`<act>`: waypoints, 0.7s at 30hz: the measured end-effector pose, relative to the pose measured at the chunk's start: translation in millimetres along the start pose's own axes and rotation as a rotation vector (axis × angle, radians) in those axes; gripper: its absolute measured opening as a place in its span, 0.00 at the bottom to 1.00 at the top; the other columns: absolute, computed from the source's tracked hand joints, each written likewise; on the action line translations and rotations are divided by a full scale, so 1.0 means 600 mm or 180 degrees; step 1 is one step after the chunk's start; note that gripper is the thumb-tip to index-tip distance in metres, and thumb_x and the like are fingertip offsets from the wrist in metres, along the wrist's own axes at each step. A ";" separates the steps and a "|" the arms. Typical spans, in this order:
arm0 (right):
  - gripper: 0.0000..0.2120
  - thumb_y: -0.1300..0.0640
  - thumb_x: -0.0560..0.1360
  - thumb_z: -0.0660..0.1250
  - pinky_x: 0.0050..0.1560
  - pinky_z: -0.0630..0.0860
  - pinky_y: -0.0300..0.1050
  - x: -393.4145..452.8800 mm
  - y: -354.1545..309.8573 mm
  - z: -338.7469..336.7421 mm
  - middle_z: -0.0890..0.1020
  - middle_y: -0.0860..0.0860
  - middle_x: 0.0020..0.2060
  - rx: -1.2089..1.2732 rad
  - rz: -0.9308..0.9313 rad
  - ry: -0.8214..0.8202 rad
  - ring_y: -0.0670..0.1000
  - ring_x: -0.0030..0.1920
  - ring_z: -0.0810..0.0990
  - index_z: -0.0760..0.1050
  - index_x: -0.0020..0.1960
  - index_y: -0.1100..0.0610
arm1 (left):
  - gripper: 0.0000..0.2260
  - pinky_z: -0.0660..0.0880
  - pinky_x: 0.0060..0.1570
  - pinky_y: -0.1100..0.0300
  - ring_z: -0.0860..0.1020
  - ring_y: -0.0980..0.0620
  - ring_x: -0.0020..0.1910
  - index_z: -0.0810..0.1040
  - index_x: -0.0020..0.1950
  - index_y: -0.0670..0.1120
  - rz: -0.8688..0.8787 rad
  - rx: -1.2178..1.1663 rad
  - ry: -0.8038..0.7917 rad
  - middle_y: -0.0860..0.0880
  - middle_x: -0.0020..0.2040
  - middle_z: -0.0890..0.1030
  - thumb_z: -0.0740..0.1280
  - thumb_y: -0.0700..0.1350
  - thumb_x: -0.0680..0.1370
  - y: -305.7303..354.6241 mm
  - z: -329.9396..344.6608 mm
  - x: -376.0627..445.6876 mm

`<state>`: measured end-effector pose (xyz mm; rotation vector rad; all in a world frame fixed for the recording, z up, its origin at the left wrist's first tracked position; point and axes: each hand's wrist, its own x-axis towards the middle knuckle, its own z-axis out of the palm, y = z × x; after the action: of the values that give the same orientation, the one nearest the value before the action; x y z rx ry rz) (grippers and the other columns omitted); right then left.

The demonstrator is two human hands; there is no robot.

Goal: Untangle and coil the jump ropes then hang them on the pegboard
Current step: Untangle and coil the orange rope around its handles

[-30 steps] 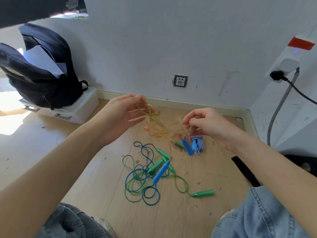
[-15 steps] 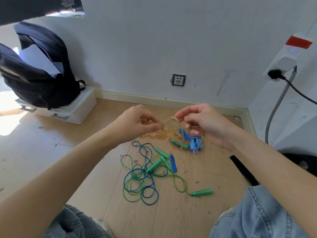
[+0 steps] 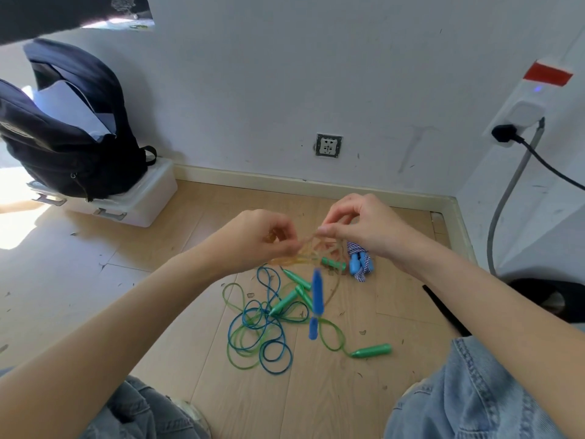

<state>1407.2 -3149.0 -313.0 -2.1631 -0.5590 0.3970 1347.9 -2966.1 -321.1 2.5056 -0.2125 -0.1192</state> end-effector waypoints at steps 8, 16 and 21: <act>0.09 0.61 0.79 0.59 0.25 0.72 0.35 0.018 0.000 -0.024 0.79 0.47 0.24 0.2396 0.0668 0.0377 0.46 0.26 0.75 0.72 0.40 0.58 | 0.05 0.70 0.41 0.62 0.66 0.54 0.49 0.75 0.48 0.50 0.0124 0.2131 -0.0245 0.55 0.50 0.78 0.64 0.50 0.77 -0.035 0.030 0.001; 0.07 0.53 0.74 0.67 0.32 0.67 0.35 0.019 0.022 -0.025 0.78 0.41 0.30 -0.0419 0.0070 0.0373 0.38 0.30 0.74 0.77 0.38 0.50 | 0.10 0.74 0.47 0.58 0.68 0.53 0.52 0.72 0.55 0.51 -0.0392 0.1995 -0.0038 0.53 0.50 0.80 0.66 0.50 0.75 -0.071 0.002 -0.001; 0.08 0.56 0.75 0.67 0.23 0.63 0.29 0.018 0.017 -0.032 0.67 0.43 0.24 0.0824 -0.0221 0.0239 0.41 0.23 0.63 0.76 0.52 0.45 | 0.23 0.67 0.52 0.59 0.66 0.53 0.54 0.66 0.66 0.59 0.0091 0.2367 -0.0394 0.55 0.59 0.74 0.59 0.64 0.73 -0.051 0.025 -0.006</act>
<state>1428.0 -3161.5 -310.9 -1.8970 -0.5097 0.3298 1346.2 -2949.3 -351.2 3.2349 -0.4020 -0.2149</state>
